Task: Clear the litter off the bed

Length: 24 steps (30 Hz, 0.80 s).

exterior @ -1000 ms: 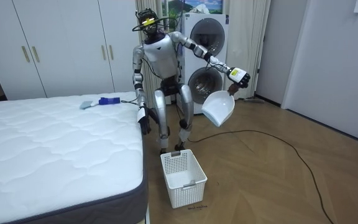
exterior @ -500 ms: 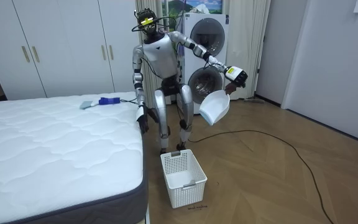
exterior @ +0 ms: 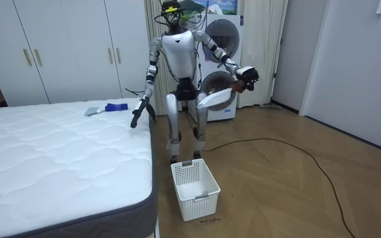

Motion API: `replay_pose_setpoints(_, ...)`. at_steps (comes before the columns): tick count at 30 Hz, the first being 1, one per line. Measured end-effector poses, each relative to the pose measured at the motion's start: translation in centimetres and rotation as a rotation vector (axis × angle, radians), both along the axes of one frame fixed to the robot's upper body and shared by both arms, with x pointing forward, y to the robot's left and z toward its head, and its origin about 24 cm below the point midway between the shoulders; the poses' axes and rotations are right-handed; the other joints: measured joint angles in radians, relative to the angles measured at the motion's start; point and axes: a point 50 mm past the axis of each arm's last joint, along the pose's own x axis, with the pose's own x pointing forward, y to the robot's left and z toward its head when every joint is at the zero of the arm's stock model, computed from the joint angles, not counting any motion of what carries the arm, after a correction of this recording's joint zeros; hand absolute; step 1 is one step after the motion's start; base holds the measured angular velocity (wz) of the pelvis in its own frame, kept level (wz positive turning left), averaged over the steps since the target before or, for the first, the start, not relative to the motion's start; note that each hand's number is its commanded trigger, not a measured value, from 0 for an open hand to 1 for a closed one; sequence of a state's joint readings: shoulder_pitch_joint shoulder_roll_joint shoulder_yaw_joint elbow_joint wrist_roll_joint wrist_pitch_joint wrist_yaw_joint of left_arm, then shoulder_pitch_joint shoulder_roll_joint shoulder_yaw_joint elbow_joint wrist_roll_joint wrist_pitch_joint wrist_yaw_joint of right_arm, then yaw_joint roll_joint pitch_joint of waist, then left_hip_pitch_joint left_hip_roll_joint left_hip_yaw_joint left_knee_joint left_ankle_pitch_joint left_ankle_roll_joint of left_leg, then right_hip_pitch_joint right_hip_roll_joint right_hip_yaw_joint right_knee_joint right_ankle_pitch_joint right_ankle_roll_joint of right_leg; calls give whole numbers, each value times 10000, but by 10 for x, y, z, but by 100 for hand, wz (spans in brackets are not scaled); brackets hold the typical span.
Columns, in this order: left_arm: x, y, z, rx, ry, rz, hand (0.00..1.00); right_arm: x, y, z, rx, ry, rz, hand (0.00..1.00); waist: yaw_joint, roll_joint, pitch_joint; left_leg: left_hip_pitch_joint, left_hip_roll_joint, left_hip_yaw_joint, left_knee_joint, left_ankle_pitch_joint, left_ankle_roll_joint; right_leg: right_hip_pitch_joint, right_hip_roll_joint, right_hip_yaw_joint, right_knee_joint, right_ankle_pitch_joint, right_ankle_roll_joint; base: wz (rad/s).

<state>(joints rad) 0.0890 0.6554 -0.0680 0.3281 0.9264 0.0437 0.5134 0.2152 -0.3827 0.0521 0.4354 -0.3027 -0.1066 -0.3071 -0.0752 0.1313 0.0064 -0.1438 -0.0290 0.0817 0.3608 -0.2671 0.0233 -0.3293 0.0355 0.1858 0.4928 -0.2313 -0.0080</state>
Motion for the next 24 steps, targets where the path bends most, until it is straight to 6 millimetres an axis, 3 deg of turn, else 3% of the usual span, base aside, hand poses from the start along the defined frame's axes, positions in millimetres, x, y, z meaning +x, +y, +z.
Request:
replay_pose_setpoints(1,-2,-3,0,-56,-19,-93,100,-4,0,-1,18,66,2,0,-1,-46,-20,119,-3,35,-37,-5,8,93,2,42,-67,9,16,-40)
replay_pose_setpoints(4,-11,-13,-1,-283,-130,-388,100,-15,0,-5,256,456,-162,0,303,-323,-23,915,105,846,-410,-86,92,351,56,-29,-239,168,26,-91)
replay_pose_setpoints(6,-18,-17,-9,-730,-99,-172,100,-12,2,-6,379,527,-191,0,754,-405,-11,1601,314,1954,-631,-286,117,393,-14,-1178,-292,520,-186,-153)
replay_pose_setpoints(8,-21,-14,-9,-833,-164,25,100,-8,6,-5,542,389,-181,0,868,-530,17,1886,375,2231,-639,-377,150,433,-158,-2151,-463,825,-426,-149)
replay_pose_setpoints(9,-21,-12,-6,-1000,-330,102,100,-6,7,-5,704,293,-230,0,916,-606,42,1937,410,2368,-671,-376,153,502,-171,-2698,-814,1198,-583,-139)
replay_pose_setpoints(10,-21,-11,-5,-1131,-432,175,100,-3,7,-4,839,208,-307,0,924,-609,44,1905,480,2501,-729,-370,162,536,-124,-2935,-1128,1473,-657,-129)
replay_pose_setpoints(11,-20,-7,-1,-1378,-663,300,100,1,9,-3,1047,48,-443,0,987,-514,29,1772,851,3124,-951,-368,191,667,37,-3492,-1777,2033,-663,-91)
replay_pose_setpoints(12,-15,-9,2,-1586,-885,257,100,-1,9,-4,1299,7,-728,0,846,-482,56,1716,1046,3888,-1025,-387,204,663,-189,-4199,-978,1468,-369,-71)
replay_pose_setpoints(13,-13,-11,3,-1681,-991,199,100,-3,8,-5,1362,64,-862,0,829,-538,26,1757,1065,4142,-1134,-366,172,713,-417,-4409,-334,1048,-380,-67)
replay_pose_setpoints(14,-11,-14,3,-1902,-1096,183,100,-4,6,-5,1513,28,-1082,0,1066,-611,36,1972,1032,5053,-1327,-318,119,965,-958,-4557,751,318,-307,-111)
replay_pose_setpoints(15,-12,-17,-1,-2246,-1101,304,100,-2,7,-4,1461,-113,-1116,0,1355,-674,32,2187,1007,5847,-1211,-322,117,1438,-1580,-4712,1165,-132,-69,-133)
replay_pose_setpoints(17,-13,-19,-5,-2784,-1060,596,100,4,12,-3,1613,-310,-943,0,1668,-854,53,2163,1029,6475,-770,-353,168,2005,-2251,-4936,756,-344,238,-139)
replay_pose_setpoints(20,-14,-23,-13,-3709,-750,936,100,14,26,-2,1866,-464,-412,0,1897,-884,52,1894,1134,5004,-345,-364,177,2501,-1787,-4708,-826,-232,430,-122)
replay_pose_setpoints(22,-12,-25,-14,-3876,-475,829,100,16,29,-1,1914,-504,-256,0,1638,-810,10,1731,1367,4860,-175,-333,112,2579,-1489,-4633,-1389,58,358,-63)
replay_pose_setpoints(24,-9,-29,-12,-4123,-531,734,100,18,30,1,1998,-614,-229,0,1226,-917,-7,1789,1444,5117,-409,-219,-76,2376,-1349,-4631,-1527,215,214,-38)
